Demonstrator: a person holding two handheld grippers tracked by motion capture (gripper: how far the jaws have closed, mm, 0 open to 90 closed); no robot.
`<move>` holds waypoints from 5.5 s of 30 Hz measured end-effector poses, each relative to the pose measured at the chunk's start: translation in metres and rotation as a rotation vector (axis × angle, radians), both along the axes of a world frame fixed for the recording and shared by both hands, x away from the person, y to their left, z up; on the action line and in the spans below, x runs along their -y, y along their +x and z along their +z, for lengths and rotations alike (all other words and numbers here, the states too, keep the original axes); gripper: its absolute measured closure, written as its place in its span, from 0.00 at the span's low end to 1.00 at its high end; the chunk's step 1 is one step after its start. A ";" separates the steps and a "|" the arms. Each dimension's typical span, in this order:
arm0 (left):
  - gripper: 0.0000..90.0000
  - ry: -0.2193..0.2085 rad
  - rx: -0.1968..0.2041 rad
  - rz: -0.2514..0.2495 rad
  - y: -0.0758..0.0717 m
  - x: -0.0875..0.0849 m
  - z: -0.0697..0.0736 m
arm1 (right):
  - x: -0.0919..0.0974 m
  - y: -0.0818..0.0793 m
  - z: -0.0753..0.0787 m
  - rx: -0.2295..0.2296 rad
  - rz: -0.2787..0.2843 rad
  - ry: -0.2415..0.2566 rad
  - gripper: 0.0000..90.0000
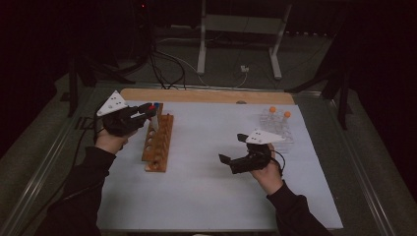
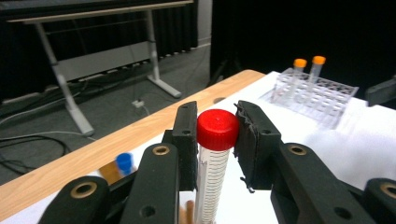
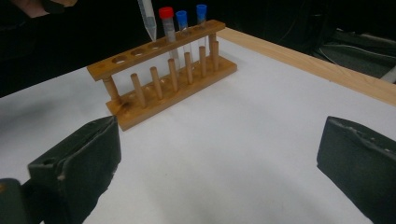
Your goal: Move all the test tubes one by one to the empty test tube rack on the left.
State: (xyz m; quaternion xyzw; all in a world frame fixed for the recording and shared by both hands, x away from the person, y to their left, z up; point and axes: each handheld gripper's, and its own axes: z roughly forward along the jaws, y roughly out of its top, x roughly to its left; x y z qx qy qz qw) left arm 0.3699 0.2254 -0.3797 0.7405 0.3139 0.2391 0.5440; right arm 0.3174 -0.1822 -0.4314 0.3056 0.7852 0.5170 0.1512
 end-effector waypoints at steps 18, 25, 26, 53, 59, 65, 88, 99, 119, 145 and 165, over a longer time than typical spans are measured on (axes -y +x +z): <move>0.80 -0.017 -0.052 0.053 0.005 -0.011 -0.038 | 0.000 0.000 0.000 -0.004 0.006 -0.004 0.00; 0.80 -0.011 -0.081 0.051 0.005 -0.011 -0.052 | 0.000 0.000 0.000 -0.003 0.007 -0.003 0.00; 0.80 -0.007 -0.082 0.054 0.005 -0.011 -0.054 | 0.000 0.000 0.000 -0.005 0.007 -0.003 0.00; 0.64 -0.030 -0.100 0.024 -0.002 -0.010 -0.065 | 0.004 0.000 0.002 -0.001 0.006 0.004 0.00; 0.45 -0.039 -0.086 -0.006 -0.016 -0.003 -0.058 | 0.014 0.003 0.008 0.019 -0.013 0.011 0.00; 0.31 -0.030 -0.080 -0.013 -0.024 0.002 -0.055 | 0.033 0.007 0.017 0.040 -0.059 0.024 0.00; 0.03 -0.036 -0.110 -0.131 -0.032 0.016 -0.052 | 0.147 0.048 0.005 0.031 -0.416 -0.026 0.00; 0.03 -0.044 -0.113 -0.131 -0.032 0.015 -0.052 | 0.163 0.077 -0.024 -0.020 -0.535 -0.081 0.21; 0.03 -0.038 -0.122 -0.135 -0.031 0.017 -0.055 | 0.172 0.109 -0.039 -0.062 -0.566 -0.119 0.71; 0.03 -0.034 -0.124 -0.143 -0.031 0.018 -0.053 | 0.169 0.101 -0.003 0.010 -0.567 -0.120 0.83; 0.03 -0.017 -0.133 -0.200 -0.033 0.032 -0.048 | 0.130 0.058 0.021 0.064 -0.388 -0.100 0.83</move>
